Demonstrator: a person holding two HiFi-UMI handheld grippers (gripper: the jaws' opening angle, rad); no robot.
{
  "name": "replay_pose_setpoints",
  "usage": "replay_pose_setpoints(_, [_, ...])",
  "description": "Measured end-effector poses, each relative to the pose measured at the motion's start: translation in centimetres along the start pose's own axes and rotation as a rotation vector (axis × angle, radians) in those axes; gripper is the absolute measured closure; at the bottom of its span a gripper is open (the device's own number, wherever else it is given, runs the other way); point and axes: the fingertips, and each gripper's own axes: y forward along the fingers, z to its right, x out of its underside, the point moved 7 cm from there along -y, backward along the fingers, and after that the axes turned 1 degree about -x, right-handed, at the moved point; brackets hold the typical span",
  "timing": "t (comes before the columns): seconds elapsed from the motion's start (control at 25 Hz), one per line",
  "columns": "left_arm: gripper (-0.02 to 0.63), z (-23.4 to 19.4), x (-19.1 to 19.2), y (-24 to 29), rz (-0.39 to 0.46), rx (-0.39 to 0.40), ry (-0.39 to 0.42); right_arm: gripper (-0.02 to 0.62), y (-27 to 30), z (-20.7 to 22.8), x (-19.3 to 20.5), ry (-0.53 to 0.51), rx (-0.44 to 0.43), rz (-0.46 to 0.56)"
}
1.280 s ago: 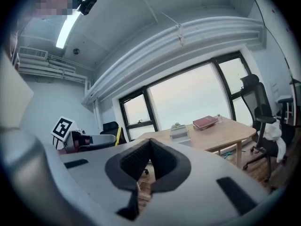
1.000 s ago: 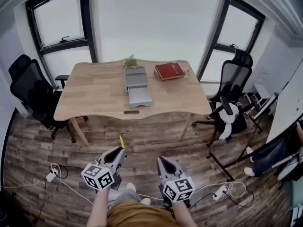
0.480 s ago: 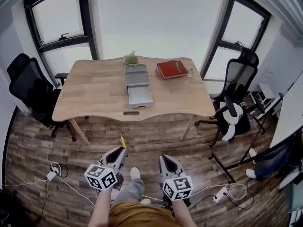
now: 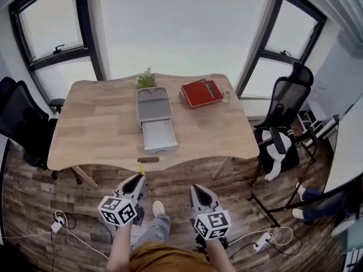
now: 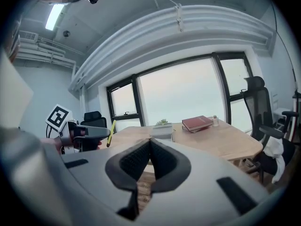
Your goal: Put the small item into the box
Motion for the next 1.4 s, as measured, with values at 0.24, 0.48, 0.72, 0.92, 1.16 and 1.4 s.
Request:
replay_pose_setpoints(0.24, [0.560, -5.2, -5.7, 9.7, -0.020, 0.028, 0.004, 0.592, 9.8, 4.3, -4.3, 0.018, 0.025, -0.004])
replay_pose_setpoints(0.48, [0.560, -10.4, -8.9, 16.2, -0.057, 0.002, -0.068, 0.591, 17.6, 7.2, -7.6, 0.055, 0.040, 0.036])
replay_pose_setpoints(0.72, [0.560, -13.0, -10.3, 18.3, -0.047, 0.030, -0.119, 0.591, 20.6, 8.2, -9.0, 0.047, 0.073, 0.048])
replay_pose_setpoints(0.92, [0.560, -13.4, -11.3, 19.8, -0.035, 0.059, -0.112, 0.591, 21.4, 8.5, -9.8, 0.032, 0.087, 0.058])
replay_pose_setpoints(1.16, [0.560, -13.1, -12.8, 21.0, -0.021, 0.094, -0.083, 0.592, 23.0, 8.4, -10.5, 0.015, 0.068, 0.075])
replay_pose_setpoints(1.4, [0.560, -13.6, -14.0, 21.6, -0.018, 0.083, -0.048, 0.592, 24.8, 8.2, -11.4, -0.004, 0.022, 0.079])
